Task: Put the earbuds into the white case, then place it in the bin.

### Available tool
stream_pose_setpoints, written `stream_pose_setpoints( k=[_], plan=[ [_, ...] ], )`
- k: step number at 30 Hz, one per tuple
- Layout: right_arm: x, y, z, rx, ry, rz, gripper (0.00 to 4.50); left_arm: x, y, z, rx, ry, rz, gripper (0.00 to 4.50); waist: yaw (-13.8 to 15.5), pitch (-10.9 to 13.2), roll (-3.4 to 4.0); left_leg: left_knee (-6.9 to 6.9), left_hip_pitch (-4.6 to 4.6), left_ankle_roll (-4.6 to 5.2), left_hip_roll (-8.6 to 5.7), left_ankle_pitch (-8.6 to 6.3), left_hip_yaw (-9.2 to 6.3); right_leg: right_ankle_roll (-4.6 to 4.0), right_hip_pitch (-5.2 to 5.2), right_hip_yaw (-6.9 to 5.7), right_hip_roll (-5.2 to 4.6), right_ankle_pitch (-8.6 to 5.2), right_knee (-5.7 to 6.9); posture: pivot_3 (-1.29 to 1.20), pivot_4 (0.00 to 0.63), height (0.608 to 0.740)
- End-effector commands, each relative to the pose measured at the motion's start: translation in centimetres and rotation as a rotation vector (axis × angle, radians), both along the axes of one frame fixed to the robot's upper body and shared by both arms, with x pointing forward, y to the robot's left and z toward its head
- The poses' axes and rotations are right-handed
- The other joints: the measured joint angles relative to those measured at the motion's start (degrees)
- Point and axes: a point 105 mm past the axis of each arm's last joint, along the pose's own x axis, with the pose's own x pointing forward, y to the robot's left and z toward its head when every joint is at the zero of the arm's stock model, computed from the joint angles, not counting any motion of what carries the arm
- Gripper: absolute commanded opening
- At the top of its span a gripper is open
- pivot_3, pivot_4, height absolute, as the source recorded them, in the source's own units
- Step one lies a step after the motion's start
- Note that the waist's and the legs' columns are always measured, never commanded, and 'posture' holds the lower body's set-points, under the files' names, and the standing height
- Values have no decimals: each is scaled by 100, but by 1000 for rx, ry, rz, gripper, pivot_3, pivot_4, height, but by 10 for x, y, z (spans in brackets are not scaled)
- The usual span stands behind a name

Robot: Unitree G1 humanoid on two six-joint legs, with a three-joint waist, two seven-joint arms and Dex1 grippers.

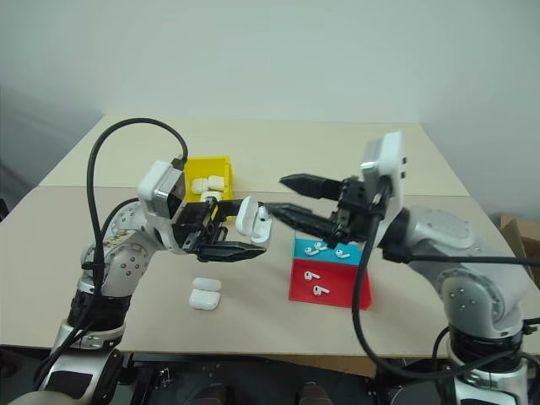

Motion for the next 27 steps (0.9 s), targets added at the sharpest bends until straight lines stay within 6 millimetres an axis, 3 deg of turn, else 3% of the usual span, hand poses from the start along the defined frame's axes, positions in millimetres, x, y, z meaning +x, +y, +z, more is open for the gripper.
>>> stream_pose_setpoints(
  k=[1, 7, 10, 17, 27],
  plan=[
    [13, -29, 11, -138, -71, -65, 2911, -5, 5, 9, -25, -55, 15, 2807, 11, 0, 0, 0, 0, 0, 0, 0, 1, 0, 1, -1, 0, 0, -4, 0, 150, 740],
    [63, -59, -41, -709, -67, -140, 2911, -6, 8, 8, -32, -64, 38, 2807, -68, 0, 0, -4, 6, 1, 3, -1, 8, -1, -3, 4, 2, 0, -5, 0, 150, 740],
    [81, -67, -64, -903, -53, -94, 2911, -6, 9, 9, -38, -69, 51, 2807, -106, 1, 1, -4, 6, 1, 2, 0, 9, -1, -5, 7, 2, 0, -2, 0, 150, 740],
    [102, -65, -100, -1140, -41, 46, 2911, -10, 11, 8, -39, -73, 73, 2807, -150, 2, 2, -5, -1, 0, 2, 0, 9, -1, -10, 5, 1, 0, -5, 0, 150, 740],
    [123, -65, -134, -1275, -18, 100, 2911, -14, 11, 9, -46, -75, 92, 2807, -141, 3, 3, -4, 1, -1, 2, 1, 9, -2, -7, 5, 0, 1, -2, 0, 150, 740]
  ],
)
